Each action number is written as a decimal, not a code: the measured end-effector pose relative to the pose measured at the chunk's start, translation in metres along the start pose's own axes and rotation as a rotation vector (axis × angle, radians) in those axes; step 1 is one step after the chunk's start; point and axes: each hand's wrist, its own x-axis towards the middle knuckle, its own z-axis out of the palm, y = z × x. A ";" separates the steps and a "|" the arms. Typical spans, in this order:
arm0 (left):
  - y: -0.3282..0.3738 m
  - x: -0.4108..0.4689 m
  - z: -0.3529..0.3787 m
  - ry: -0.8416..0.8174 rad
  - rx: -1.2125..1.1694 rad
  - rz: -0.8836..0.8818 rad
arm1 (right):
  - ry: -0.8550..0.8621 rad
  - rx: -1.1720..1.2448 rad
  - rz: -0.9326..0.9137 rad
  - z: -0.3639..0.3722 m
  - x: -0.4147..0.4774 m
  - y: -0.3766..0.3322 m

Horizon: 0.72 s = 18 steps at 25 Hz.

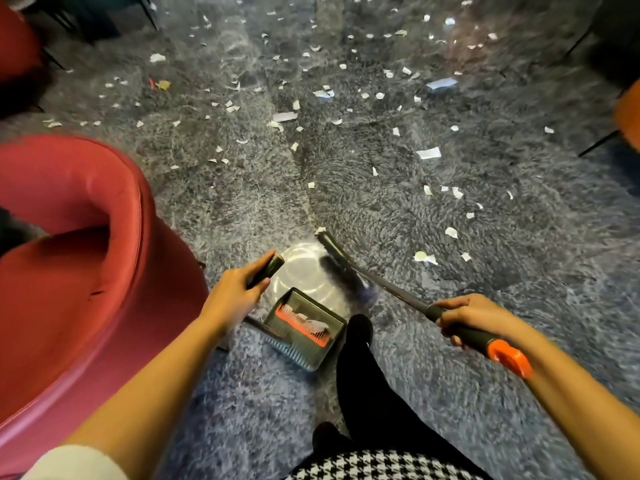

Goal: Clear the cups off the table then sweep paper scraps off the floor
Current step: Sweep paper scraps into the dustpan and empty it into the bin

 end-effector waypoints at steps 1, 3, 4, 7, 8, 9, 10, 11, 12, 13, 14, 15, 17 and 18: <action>0.004 0.020 -0.002 -0.014 -0.004 0.005 | 0.010 0.019 0.002 -0.007 0.013 -0.012; 0.012 0.067 -0.005 -0.036 -0.051 -0.006 | 0.035 0.031 0.002 -0.018 0.047 -0.042; 0.015 0.091 -0.007 -0.044 -0.082 -0.011 | 0.052 0.023 -0.006 -0.022 0.065 -0.058; 0.027 0.157 -0.011 -0.040 -0.127 -0.025 | 0.091 -0.018 -0.025 -0.035 0.121 -0.109; 0.033 0.179 -0.014 -0.046 -0.119 -0.022 | 0.102 -0.036 -0.022 -0.040 0.139 -0.126; 0.038 0.197 -0.017 -0.061 -0.111 -0.018 | 0.104 -0.070 -0.023 -0.043 0.154 -0.141; 0.041 0.214 -0.020 -0.085 -0.100 -0.014 | 0.108 -0.113 -0.030 -0.046 0.168 -0.153; 0.044 0.232 -0.022 -0.123 -0.094 -0.016 | 0.113 -0.149 -0.035 -0.049 0.183 -0.165; 0.045 0.248 -0.023 -0.169 -0.095 -0.017 | 0.124 -0.188 -0.038 -0.051 0.197 -0.175; 0.045 0.261 -0.024 -0.205 -0.105 -0.016 | 0.129 -0.234 -0.043 -0.051 0.208 -0.183; 0.045 0.272 -0.026 -0.227 -0.119 -0.014 | 0.122 -0.280 -0.050 -0.050 0.217 -0.191; 0.044 0.285 -0.030 -0.237 -0.133 -0.015 | 0.108 -0.316 -0.049 -0.048 0.227 -0.197; 0.041 0.310 -0.039 -0.242 -0.141 -0.017 | 0.074 -0.358 -0.020 -0.041 0.239 -0.207; 0.039 0.320 -0.045 -0.241 -0.135 -0.017 | 0.059 -0.381 0.001 -0.035 0.242 -0.211</action>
